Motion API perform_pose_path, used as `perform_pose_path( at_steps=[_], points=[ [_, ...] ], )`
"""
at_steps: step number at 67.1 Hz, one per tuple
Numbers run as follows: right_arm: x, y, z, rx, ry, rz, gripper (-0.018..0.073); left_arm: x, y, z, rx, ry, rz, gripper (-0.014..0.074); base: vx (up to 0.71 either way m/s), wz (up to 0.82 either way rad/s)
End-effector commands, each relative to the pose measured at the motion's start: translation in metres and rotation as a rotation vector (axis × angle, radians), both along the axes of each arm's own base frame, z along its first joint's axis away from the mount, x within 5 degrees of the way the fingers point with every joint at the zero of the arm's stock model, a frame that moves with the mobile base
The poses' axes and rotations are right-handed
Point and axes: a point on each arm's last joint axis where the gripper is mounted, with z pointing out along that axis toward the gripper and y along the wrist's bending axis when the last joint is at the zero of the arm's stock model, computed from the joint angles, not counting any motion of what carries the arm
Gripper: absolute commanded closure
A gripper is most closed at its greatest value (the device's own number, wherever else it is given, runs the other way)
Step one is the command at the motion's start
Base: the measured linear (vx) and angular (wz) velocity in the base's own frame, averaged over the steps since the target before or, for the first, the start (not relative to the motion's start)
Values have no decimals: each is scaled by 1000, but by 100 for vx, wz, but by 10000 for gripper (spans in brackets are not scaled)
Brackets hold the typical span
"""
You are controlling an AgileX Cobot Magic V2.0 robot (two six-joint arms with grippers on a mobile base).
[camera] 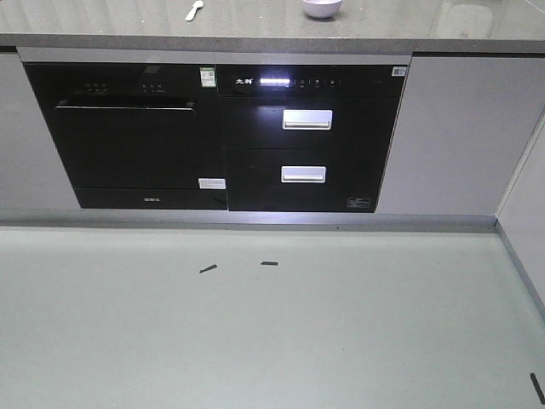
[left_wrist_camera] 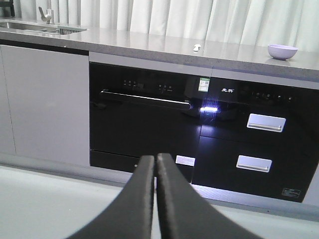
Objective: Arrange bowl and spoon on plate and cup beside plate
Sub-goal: 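Drive the base toward the counter holding the spoon and lavender bowl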
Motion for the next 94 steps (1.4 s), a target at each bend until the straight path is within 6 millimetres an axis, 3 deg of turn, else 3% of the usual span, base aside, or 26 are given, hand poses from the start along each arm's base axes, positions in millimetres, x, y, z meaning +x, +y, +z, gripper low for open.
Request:
perform_pose_path(
  at_steps=[1, 94],
  points=[
    [-1, 0, 5, -7, -76, -5, 561, 2, -1, -3, -9, -34, -13, 602, 12, -2],
    [-1, 0, 5, -7, -76, -5, 561, 2, -1, -3, -9, -34, -13, 602, 10, -2]
  ],
)
